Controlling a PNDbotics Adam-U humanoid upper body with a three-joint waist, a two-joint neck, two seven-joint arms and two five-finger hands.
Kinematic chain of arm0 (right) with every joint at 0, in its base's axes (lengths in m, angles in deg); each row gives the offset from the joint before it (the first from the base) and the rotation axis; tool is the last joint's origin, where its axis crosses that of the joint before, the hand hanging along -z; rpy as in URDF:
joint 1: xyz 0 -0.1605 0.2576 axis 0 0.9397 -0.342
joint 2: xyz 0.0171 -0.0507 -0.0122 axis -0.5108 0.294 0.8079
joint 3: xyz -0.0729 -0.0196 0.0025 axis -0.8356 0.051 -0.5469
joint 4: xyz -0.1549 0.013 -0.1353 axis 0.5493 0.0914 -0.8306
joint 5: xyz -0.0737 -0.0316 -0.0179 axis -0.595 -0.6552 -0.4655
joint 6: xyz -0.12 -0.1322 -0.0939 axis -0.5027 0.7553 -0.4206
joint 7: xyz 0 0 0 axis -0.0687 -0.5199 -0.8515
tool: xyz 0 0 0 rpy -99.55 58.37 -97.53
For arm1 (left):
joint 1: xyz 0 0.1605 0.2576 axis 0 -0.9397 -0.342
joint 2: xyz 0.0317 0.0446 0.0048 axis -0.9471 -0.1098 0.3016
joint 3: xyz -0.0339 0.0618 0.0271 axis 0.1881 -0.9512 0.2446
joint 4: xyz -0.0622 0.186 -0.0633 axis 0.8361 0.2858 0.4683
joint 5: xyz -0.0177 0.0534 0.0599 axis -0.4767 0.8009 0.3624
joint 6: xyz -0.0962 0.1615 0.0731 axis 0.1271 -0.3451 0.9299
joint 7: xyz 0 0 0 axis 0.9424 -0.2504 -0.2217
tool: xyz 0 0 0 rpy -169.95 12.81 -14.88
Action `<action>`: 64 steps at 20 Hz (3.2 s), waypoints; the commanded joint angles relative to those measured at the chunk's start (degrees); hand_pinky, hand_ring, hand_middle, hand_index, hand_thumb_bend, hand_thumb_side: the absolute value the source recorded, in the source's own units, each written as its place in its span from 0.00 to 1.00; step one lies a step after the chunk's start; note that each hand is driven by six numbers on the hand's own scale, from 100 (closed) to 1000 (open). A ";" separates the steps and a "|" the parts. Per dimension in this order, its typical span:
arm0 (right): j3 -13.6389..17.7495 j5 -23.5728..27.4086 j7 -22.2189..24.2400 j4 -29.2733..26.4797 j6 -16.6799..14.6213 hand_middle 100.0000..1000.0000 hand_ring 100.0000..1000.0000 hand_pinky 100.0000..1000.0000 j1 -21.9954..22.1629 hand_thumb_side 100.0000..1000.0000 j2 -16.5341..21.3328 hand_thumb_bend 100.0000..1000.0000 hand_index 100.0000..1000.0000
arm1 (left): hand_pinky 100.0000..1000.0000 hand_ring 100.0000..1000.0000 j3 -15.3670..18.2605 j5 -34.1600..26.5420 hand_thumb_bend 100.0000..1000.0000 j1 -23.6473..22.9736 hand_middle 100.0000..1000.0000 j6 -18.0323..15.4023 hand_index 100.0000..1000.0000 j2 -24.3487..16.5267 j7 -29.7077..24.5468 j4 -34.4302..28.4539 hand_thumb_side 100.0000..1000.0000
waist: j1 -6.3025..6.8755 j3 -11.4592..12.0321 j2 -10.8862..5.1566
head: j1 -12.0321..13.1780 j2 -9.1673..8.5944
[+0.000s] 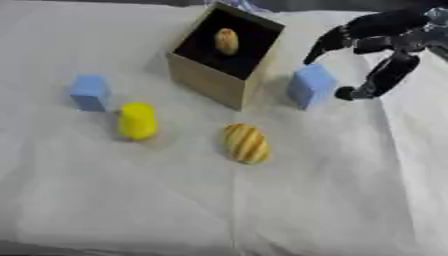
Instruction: Pick up objects on the table and place them in the box.
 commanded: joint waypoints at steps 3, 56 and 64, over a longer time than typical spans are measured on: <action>0.60 -1.94 -1.50 1.35 0.91 0.82 0.90 0.91 -1.17 0.07 0.14 0.22 0.91 | 0.66 0.58 0.25 -0.43 0.33 0.31 0.55 -0.18 0.73 -1.40 -0.18 -0.41 0.55 | 0.29 0.17 -0.59 | -0.56 0.25; 7.81 -7.53 -4.67 2.38 2.31 0.57 0.76 0.86 -14.19 0.00 -11.74 0.15 0.73 | 0.66 0.57 0.05 -1.27 0.31 0.14 0.53 -0.46 0.71 -1.01 -0.92 -0.24 0.56 | 0.79 0.74 -0.11 | -1.57 0.25; 6.34 -13.50 -3.53 16.36 -0.82 0.58 0.77 0.86 -18.55 0.00 -20.47 0.09 0.74 | 0.66 0.58 -0.07 -1.50 0.30 0.29 0.54 -0.53 0.71 -0.89 -1.19 -0.24 0.56 | 0.76 1.64 0.05 | -1.96 0.25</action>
